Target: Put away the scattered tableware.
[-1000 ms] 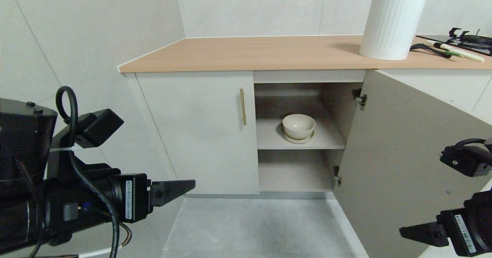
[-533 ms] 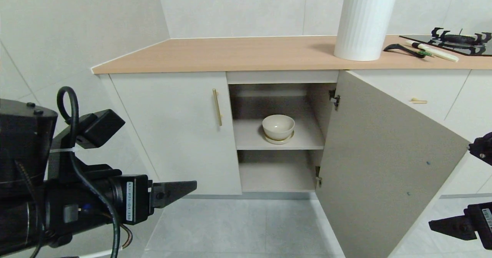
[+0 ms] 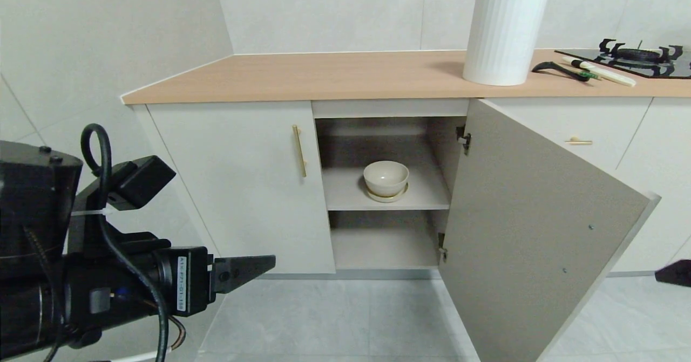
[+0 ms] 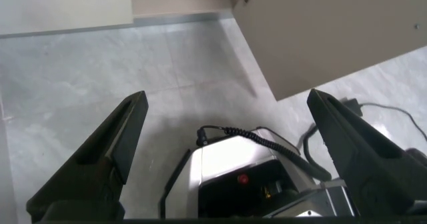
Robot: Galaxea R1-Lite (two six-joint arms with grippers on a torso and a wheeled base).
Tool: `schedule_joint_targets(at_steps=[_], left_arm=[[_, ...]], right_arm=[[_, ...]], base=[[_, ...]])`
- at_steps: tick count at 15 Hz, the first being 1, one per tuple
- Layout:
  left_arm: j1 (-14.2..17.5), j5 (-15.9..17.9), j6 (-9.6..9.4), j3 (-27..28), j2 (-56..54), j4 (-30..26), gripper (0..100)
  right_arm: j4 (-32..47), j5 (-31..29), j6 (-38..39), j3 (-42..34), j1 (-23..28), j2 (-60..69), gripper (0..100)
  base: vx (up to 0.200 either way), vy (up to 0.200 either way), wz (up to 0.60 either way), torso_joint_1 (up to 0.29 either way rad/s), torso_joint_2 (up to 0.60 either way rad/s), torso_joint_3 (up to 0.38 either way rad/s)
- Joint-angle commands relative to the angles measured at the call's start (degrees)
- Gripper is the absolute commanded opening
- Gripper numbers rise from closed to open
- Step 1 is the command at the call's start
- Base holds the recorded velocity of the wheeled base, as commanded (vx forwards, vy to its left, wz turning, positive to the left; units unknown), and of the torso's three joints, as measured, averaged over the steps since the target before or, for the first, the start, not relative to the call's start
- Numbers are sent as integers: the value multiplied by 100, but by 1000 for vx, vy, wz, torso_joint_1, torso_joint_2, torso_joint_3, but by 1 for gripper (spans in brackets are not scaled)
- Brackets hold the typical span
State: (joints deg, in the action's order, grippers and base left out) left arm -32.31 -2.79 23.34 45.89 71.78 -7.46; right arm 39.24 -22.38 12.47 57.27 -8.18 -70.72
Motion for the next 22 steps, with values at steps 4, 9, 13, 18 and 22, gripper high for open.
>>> schedule_joint_targets(at_steps=[4, 9, 13, 18, 22], left_arm=[[-4, -2, 3, 8, 12, -1, 100], [-4, -2, 3, 8, 12, -1, 100], [-4, -2, 3, 8, 12, -1, 100], [5, -11, 3, 8, 3, -1, 100], [5, -11, 3, 17, 3, -1, 100]], right_arm=[[-1208, 269, 27, -181, 765, -874, 100], [-1762, 788, 238, -216, 756, -988, 100], [-1824, 797, 344, -287, 607, -1076, 100], [-2096, 797, 871, -462, -254, -1199, 100], [-2949, 797, 1038, -814, -834, -1410, 100]], base=[[0, 0, 0, 0, 0, 0], [0, 0, 0, 0, 0, 0], [0, 0, 0, 0, 0, 0], [0, 0, 0, 0, 0, 0], [0, 0, 0, 0, 0, 0]])
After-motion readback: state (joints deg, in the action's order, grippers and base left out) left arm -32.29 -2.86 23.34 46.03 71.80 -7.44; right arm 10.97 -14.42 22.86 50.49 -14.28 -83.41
